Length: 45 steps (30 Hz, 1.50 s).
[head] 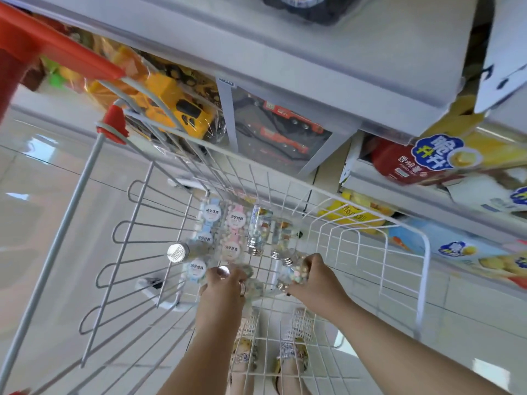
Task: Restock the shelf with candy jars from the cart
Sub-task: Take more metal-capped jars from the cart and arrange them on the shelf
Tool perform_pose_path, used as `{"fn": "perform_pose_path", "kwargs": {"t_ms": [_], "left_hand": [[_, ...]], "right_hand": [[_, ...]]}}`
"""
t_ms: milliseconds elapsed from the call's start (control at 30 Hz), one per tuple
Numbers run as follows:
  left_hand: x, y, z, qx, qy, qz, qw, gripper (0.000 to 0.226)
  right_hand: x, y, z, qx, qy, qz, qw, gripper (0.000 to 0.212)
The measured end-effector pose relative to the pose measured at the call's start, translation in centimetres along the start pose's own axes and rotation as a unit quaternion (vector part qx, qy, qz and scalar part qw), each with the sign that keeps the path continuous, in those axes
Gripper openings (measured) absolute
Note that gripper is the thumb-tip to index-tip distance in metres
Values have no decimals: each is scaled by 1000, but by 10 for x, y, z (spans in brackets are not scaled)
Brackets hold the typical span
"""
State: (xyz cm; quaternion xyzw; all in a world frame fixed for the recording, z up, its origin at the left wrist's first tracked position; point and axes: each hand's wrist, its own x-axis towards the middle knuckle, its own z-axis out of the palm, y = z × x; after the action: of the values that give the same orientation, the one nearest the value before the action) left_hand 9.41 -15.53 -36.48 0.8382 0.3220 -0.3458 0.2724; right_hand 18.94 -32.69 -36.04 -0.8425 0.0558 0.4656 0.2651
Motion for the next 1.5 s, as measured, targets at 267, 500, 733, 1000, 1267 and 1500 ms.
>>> {"fn": "perform_pose_path", "kwargs": {"t_ms": [267,500,733,1000,1267,1500], "left_hand": [[-31,16,-29,38,10,24,999,43],[-123,74,-127,29,14,136,990,40],[-248,153,-237,36,41,282,958,40],[-364,259,-327,171,94,427,883,40],[-393,326,-351,120,145,456,870,33],[-397,347,-347,104,160,455,870,33]], "right_hand": [[-40,-23,-30,188,-10,-25,982,34],[-163,-70,-116,359,-61,-67,929,27],[-330,-108,-206,418,43,-190,887,11],[-429,-131,-322,332,348,-315,818,23],[-405,-142,-411,172,547,-262,776,28],[-376,-153,-435,78,600,-228,763,29]]}}
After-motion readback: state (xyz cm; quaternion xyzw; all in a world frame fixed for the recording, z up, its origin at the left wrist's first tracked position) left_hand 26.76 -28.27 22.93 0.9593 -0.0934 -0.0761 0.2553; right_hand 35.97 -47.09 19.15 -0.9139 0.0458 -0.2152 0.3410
